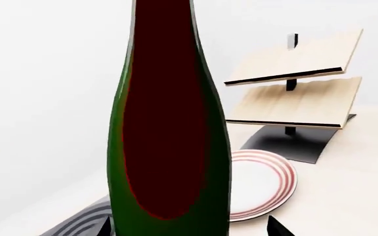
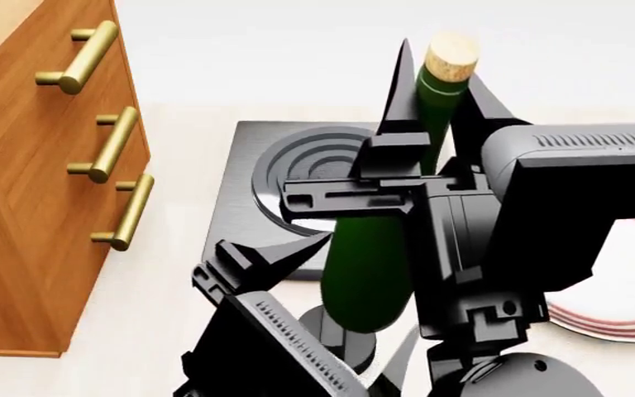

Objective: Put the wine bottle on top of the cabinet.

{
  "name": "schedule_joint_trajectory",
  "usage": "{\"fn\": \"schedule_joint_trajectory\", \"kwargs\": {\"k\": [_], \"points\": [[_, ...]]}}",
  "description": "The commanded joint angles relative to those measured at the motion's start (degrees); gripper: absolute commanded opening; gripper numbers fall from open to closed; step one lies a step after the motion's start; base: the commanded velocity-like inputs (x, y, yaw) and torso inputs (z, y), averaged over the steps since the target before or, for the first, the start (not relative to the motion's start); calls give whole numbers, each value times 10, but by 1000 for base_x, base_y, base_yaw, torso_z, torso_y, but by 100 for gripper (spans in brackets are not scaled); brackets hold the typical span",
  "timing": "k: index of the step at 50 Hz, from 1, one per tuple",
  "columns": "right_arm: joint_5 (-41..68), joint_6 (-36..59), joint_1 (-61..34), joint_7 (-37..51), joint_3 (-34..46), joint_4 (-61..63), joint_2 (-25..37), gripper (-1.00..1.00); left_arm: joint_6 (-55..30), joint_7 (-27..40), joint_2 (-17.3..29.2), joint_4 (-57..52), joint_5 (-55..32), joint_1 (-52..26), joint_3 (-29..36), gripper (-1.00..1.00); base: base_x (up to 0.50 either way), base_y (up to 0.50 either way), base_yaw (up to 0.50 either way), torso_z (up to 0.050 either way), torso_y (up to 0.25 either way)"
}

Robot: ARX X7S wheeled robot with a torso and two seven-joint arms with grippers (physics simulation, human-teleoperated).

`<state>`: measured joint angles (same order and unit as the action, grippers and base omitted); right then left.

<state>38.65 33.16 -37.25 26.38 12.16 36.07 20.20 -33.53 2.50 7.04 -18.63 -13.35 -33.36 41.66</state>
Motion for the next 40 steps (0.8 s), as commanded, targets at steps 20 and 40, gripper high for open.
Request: {"fn": "schedule_joint_trajectory", "kwargs": {"k": [20, 40], "points": [[-11, -12, 14, -3, 7, 11, 0, -100, 46, 20, -18, 69, 11, -30, 16, 100, 0, 0, 0, 0, 1], [-18, -25, 33, -1, 12, 6, 2, -100, 64, 30, -9, 81, 6, -23, 26, -100, 0, 0, 0, 1, 1]]}}
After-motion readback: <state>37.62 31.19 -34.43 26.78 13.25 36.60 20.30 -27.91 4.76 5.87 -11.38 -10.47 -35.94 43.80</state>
